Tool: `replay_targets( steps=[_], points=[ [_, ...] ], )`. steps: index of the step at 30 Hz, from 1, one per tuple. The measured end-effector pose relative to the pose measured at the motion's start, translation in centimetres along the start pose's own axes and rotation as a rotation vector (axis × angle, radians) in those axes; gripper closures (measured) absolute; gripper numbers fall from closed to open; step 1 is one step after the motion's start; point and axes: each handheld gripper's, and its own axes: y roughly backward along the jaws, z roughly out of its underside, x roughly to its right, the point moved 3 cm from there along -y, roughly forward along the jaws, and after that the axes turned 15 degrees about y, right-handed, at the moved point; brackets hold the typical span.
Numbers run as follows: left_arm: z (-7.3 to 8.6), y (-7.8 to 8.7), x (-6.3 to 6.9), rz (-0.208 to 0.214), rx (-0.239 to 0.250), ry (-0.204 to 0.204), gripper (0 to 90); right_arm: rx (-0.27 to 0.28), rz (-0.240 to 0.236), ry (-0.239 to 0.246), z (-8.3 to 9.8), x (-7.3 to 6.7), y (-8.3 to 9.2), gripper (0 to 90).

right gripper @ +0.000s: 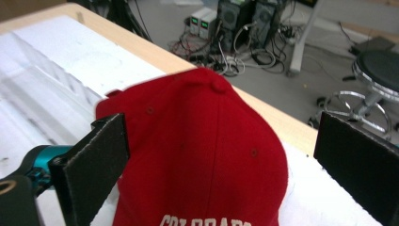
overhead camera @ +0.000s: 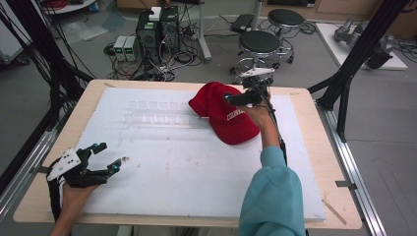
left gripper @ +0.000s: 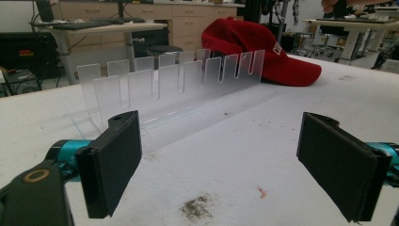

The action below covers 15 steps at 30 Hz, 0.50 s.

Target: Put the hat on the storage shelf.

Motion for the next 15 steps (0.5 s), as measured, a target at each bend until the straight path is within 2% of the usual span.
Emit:
replay_targets(
  steps=[4,6,7,10,12,13,15],
  points=[
    [0.0,0.0,0.0,-0.001,0.002,0.0,14.9,-0.072,-0.018,-0.007,1.0,-0.3,-1.8,3.0],
    [0.0,0.0,0.0,-0.002,0.001,-0.001,14.9,-0.091,-0.021,-0.007,1.3,-0.4,-2.4,4.8],
    [0.0,0.0,0.0,-0.001,0.0,0.0,14.9,-0.103,-0.038,-0.007,1.5,-0.5,-2.9,5.2],
    [0.0,0.0,0.0,-0.001,0.0,0.003,14.9,-0.115,-0.033,0.0,1.7,-0.5,-3.4,5.3],
    [0.0,0.0,0.0,-0.001,0.0,0.001,14.9,-0.132,-0.032,-0.017,2.0,-0.4,-3.8,6.3],
    [0.0,0.0,0.0,-0.003,0.001,0.001,14.9,-0.137,-0.032,-0.022,2.3,-0.3,-4.0,7.9],
    [0.0,0.0,0.0,-0.003,-0.001,0.0,15.0,-0.161,-0.036,-0.03,2.7,-0.2,-4.4,17.4]
  ],
)
